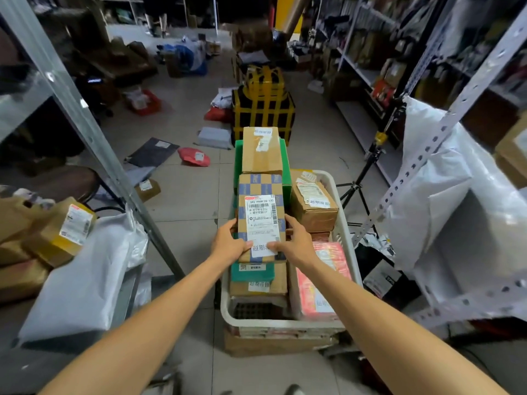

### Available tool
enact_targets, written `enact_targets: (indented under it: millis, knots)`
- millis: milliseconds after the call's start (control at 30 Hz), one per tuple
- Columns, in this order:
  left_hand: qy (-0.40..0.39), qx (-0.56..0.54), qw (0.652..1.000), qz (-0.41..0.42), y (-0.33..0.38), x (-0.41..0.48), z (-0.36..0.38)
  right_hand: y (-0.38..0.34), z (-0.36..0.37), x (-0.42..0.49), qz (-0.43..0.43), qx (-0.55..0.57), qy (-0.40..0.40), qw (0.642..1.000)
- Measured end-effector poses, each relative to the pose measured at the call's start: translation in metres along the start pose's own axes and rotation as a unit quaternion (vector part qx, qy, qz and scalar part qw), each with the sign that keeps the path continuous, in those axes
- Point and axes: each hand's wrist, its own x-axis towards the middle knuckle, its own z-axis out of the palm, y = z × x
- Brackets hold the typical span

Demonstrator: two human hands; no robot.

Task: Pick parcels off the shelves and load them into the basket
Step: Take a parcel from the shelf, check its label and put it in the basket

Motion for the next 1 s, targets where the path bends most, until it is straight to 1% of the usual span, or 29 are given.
enact_targets:
  millis: [267, 400, 533, 700, 767, 867, 1000]
  knots:
    - [-0.043, 0.031, 0.999, 0.012, 0.000, -0.001, -0.008, -0.009, -0.001, 0.004, 0.001, -0.073, -0.002, 0.997]
    - [-0.044, 0.052, 0.997, 0.024, 0.000, -0.003, -0.011, -0.016, -0.004, 0.002, 0.012, -0.103, -0.008, 0.995]
    - [-0.027, 0.096, 0.993, 0.061, 0.014, -0.008, -0.015, -0.024, -0.009, -0.003, 0.004, -0.134, -0.007, 0.991]
    - [-0.002, 0.184, 0.975, 0.129, 0.036, -0.015, -0.024, -0.043, -0.027, -0.003, -0.034, -0.185, -0.027, 0.982]
    - [0.006, 0.219, 0.964, 0.151, 0.047, -0.022, -0.030, -0.052, -0.036, -0.001, -0.058, -0.222, -0.055, 0.972]
    - [0.022, 0.298, 0.939, 0.171, 0.065, -0.033, -0.038, -0.068, -0.049, 0.005, -0.100, -0.292, -0.095, 0.947]
    - [0.046, 0.372, 0.911, 0.172, 0.090, -0.052, -0.048, -0.094, -0.062, 0.005, -0.176, -0.403, -0.139, 0.887]
